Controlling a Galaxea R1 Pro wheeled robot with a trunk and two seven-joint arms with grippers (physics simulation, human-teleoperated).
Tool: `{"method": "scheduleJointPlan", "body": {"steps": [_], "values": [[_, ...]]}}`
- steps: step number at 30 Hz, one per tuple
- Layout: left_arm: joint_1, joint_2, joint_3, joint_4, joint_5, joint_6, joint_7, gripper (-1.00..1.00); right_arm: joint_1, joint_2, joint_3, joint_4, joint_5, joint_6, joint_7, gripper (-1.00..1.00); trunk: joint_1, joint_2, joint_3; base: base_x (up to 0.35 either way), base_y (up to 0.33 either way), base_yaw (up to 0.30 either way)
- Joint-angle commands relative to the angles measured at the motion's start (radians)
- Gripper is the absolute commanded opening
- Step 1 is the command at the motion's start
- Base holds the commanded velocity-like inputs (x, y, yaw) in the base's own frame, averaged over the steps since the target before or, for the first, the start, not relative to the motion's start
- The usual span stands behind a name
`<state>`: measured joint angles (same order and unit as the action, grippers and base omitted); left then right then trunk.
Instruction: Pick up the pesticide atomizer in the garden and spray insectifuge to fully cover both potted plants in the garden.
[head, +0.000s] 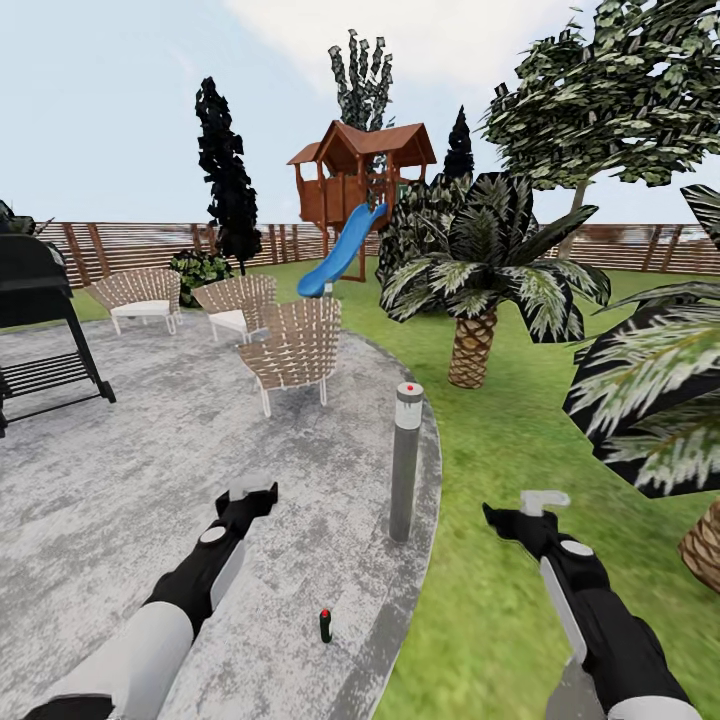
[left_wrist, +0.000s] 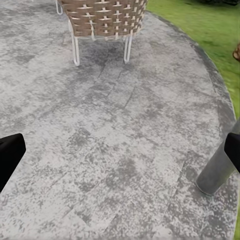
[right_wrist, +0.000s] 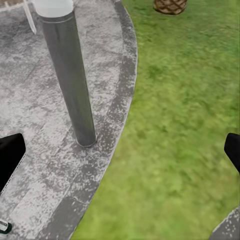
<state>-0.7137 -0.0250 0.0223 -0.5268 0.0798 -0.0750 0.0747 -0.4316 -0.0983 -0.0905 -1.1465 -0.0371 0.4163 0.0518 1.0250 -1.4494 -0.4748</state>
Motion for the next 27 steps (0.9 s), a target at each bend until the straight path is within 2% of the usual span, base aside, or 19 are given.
{"method": "scheduleJointPlan", "body": {"steps": [1,9,18,27], "values": [[-0.002,-0.001,0.001,0.003,0.008,-0.004,0.000,1.00,0.000,-0.005,-0.001,-0.024,-0.004,0.012,0.007,1.00,0.000,-0.001,-0.001,0.000,0.000,0.000],[-0.005,-0.004,-0.007,0.013,0.004,-0.006,0.000,1.00,0.058,-0.039,0.001,-0.197,0.000,0.036,0.020,1.00,0.000,-0.001,-0.001,0.000,-0.033,0.000],[-0.006,-0.002,-0.007,0.014,0.000,-0.006,0.000,1.00,0.073,-0.044,0.001,-0.231,0.000,0.039,0.022,1.00,0.000,-0.001,-0.001,0.000,-0.243,0.000],[-0.005,0.001,-0.006,0.013,0.000,-0.006,0.000,1.00,0.074,-0.043,0.000,-0.235,-0.001,0.040,0.021,1.00,0.000,-0.001,-0.001,0.000,-0.080,0.000]]}}
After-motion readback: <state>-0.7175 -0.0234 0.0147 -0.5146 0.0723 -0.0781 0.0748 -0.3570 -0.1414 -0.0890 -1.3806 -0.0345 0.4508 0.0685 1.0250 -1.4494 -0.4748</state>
